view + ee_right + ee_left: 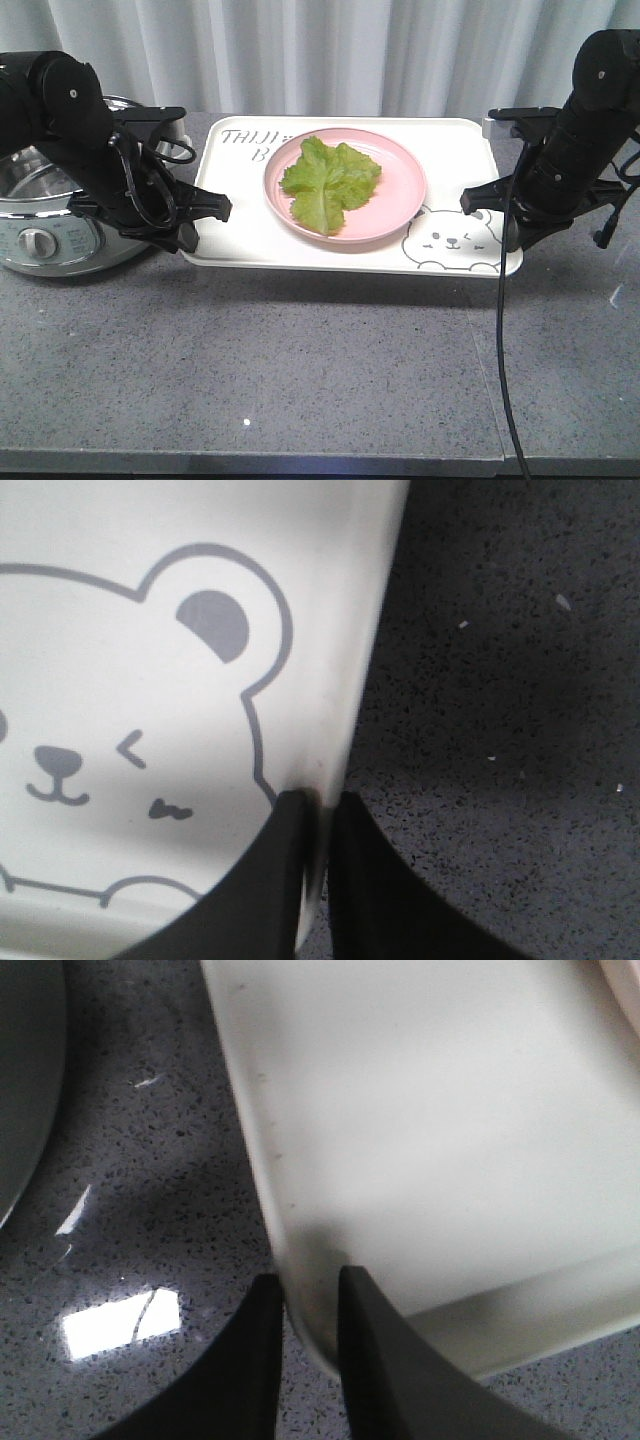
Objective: Transfer vegetables to tray and serve
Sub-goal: 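Lift the tray with both grippers, then hold the tray raised while the base turns away from the counter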
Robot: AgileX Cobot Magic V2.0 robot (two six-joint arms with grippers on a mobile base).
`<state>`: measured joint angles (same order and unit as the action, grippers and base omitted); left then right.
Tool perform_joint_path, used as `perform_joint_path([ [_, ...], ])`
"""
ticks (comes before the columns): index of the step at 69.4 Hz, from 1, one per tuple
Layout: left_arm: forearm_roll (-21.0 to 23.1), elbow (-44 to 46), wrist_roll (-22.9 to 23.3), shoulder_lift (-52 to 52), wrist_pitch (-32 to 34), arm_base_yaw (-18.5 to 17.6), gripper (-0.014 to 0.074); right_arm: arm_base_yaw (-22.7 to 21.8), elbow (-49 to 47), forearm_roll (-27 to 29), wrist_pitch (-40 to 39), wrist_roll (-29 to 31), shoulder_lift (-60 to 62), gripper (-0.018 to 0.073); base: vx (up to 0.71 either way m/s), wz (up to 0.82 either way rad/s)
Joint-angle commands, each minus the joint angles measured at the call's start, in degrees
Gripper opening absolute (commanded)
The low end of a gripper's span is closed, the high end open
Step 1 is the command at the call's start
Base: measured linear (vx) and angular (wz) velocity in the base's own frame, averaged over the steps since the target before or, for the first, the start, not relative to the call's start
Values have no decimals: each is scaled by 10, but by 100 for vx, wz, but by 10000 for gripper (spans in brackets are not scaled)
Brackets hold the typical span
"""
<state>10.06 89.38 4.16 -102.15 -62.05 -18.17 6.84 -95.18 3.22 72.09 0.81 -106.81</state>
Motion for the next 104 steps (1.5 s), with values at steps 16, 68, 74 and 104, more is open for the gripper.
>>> perform_joint_path([
  [16,81,18,-14,33,47,-15,-8,11,-16,46,-2,22,32,-8,0,0],
  [68,81,18,-14,33,20,-15,-8,11,-16,47,-2,21,32,-8,0,0],
  [74,81,18,-14,33,20,-15,-8,11,-16,47,-2,21,32,-8,0,0],
  [104,81,18,-14,33,20,-15,-8,11,-16,47,-2,21,32,-8,0,0],
])
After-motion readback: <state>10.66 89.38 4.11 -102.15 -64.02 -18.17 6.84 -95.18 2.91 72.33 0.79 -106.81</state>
